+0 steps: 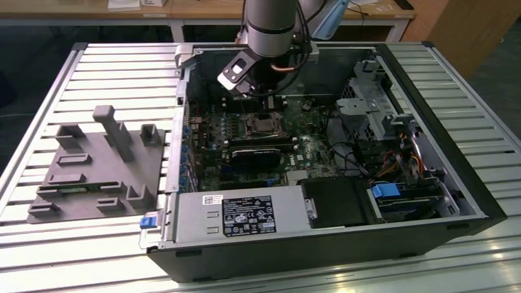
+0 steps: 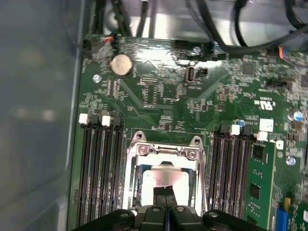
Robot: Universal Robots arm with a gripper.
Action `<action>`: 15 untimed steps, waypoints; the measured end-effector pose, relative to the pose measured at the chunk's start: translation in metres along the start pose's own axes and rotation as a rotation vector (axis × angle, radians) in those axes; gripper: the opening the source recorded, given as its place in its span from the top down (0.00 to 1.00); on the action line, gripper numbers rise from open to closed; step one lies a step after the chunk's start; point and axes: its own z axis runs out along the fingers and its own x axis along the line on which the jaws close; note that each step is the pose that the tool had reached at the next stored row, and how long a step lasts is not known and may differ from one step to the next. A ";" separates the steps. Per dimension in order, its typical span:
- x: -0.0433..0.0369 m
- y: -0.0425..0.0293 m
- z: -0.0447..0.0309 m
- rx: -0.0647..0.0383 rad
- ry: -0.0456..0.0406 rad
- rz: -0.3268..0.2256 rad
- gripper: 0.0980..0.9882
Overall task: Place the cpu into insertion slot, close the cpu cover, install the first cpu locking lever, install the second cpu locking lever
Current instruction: 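Close the cpu cover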
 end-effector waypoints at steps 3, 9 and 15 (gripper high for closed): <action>0.0000 0.0000 0.0000 0.002 0.0010 -0.084 1.00; 0.0000 0.0000 0.0001 0.004 0.0025 -0.191 1.00; 0.0000 0.0000 0.0002 0.006 0.0039 -0.301 1.00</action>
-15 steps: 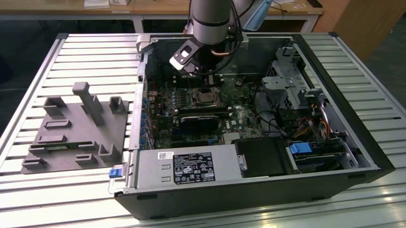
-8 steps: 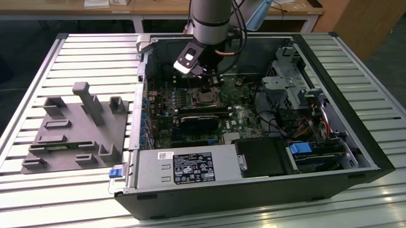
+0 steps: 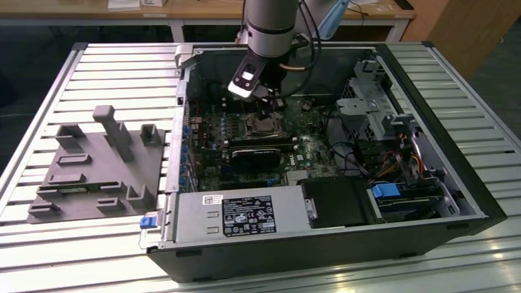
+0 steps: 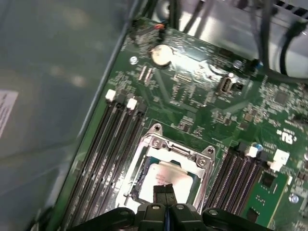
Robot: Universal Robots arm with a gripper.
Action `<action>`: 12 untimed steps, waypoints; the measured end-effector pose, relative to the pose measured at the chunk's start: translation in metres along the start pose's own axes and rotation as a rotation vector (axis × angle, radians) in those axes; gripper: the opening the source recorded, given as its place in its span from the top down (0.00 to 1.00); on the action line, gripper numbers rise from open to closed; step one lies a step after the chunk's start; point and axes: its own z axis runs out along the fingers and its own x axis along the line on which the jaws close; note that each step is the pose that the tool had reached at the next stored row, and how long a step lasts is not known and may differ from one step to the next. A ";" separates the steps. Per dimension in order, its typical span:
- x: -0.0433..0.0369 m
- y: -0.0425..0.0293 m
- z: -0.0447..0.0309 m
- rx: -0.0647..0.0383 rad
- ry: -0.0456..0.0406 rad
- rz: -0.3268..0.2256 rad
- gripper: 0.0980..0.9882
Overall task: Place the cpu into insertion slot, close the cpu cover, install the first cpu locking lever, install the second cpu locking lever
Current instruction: 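Close the cpu cover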
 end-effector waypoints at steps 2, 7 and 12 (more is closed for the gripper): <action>0.0000 0.0000 0.0000 0.001 0.0005 -0.037 1.00; 0.0000 0.0000 0.0001 0.002 0.0017 -0.127 1.00; 0.0000 0.0000 0.0002 0.004 0.0029 -0.219 1.00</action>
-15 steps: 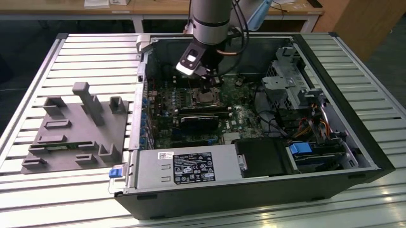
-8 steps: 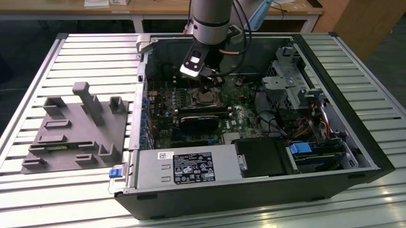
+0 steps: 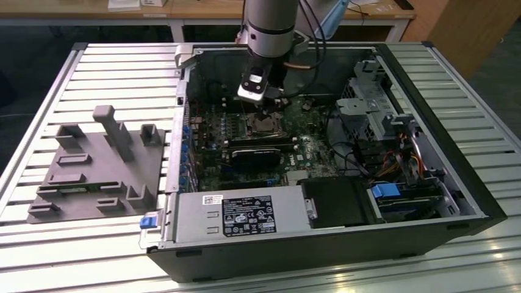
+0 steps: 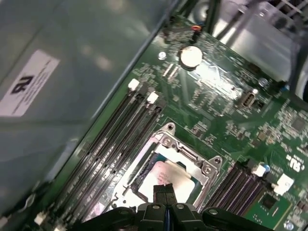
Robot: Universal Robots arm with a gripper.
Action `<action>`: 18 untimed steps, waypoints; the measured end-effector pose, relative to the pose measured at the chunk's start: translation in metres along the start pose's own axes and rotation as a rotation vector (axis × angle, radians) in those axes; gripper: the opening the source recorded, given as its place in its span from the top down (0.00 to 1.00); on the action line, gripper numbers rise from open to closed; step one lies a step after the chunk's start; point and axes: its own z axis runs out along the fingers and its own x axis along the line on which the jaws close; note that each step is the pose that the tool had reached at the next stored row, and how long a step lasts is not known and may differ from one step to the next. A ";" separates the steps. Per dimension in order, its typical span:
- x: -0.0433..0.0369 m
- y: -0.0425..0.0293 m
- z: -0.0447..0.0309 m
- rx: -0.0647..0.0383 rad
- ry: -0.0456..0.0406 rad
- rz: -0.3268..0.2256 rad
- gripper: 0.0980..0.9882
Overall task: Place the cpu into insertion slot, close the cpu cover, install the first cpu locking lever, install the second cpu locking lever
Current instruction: 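Close the cpu cover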
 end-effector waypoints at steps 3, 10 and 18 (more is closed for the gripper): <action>0.0000 0.0000 0.0001 0.001 0.0007 -0.054 1.00; 0.0000 0.0000 0.0002 0.003 0.0024 -0.181 1.00; 0.0000 0.0000 0.0004 0.006 0.0044 -0.327 1.00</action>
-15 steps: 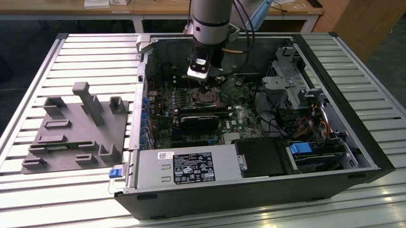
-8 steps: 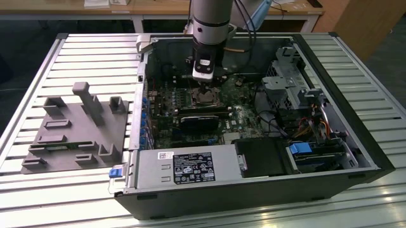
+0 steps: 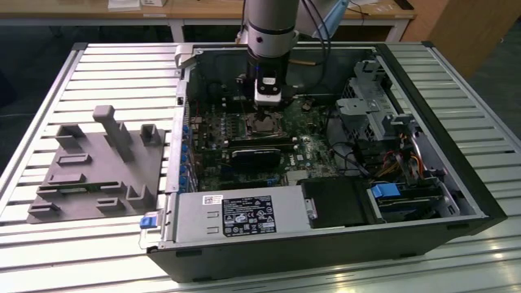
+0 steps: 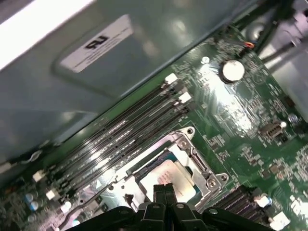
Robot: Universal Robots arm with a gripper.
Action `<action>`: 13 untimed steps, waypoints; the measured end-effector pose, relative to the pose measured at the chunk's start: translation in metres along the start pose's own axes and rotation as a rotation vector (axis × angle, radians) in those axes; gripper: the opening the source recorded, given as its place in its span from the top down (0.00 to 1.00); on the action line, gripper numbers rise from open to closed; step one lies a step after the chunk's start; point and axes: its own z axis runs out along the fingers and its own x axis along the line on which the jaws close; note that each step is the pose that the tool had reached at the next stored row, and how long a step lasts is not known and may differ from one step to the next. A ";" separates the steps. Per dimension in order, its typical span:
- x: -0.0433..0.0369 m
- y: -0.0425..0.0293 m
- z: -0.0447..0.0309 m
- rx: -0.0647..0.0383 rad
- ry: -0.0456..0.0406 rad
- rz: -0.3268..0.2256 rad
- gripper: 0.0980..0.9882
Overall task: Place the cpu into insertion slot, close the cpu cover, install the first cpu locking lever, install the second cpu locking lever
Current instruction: 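Close the cpu cover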
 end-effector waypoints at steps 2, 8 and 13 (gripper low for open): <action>0.0000 0.0000 0.0001 0.001 0.0005 -0.037 1.00; 0.0000 0.0000 0.0002 0.003 0.0019 -0.147 1.00; 0.0000 0.0000 0.0003 0.004 0.0032 -0.236 1.00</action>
